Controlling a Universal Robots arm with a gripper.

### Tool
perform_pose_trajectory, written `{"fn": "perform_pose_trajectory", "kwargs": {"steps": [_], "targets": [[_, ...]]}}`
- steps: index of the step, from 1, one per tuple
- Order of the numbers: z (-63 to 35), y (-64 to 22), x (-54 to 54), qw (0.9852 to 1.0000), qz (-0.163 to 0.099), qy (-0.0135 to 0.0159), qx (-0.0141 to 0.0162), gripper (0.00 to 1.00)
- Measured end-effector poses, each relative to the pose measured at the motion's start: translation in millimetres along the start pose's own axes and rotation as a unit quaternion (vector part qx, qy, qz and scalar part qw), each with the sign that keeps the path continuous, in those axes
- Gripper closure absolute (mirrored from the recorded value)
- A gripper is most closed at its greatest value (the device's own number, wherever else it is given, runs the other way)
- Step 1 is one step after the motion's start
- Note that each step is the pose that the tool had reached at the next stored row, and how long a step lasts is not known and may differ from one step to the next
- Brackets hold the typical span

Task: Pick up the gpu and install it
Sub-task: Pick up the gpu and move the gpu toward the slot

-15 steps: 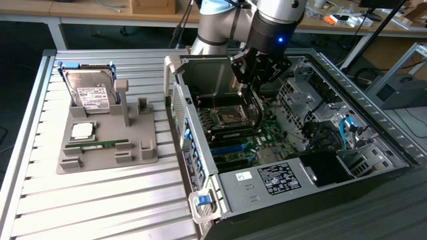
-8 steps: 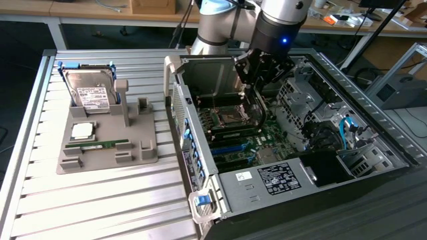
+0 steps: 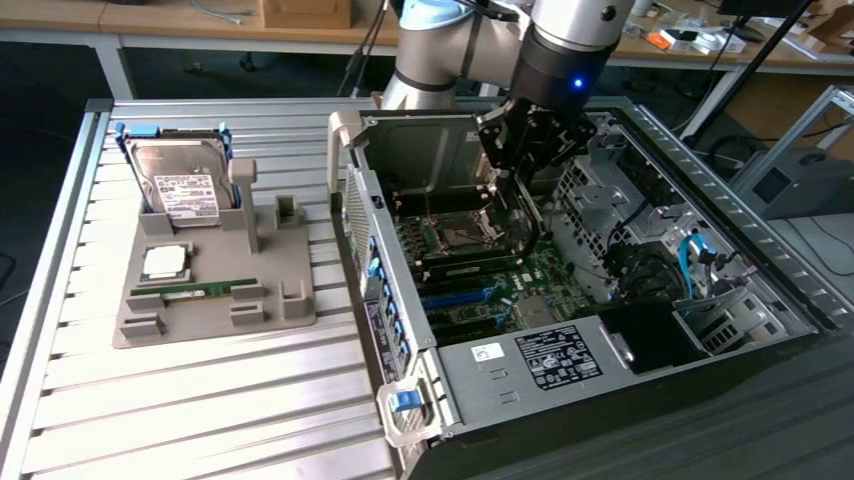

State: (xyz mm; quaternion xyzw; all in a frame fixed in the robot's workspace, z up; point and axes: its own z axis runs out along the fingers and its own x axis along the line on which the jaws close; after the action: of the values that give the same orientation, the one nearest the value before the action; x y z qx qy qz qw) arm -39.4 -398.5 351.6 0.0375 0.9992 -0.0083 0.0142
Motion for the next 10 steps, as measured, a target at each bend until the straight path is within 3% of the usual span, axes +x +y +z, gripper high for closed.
{"fn": "perform_pose_trajectory", "kwargs": {"steps": [10], "targets": [[0.0, 0.1, -0.1, 1.0000, 0.000, 0.0000, 0.0000, 0.73]]}}
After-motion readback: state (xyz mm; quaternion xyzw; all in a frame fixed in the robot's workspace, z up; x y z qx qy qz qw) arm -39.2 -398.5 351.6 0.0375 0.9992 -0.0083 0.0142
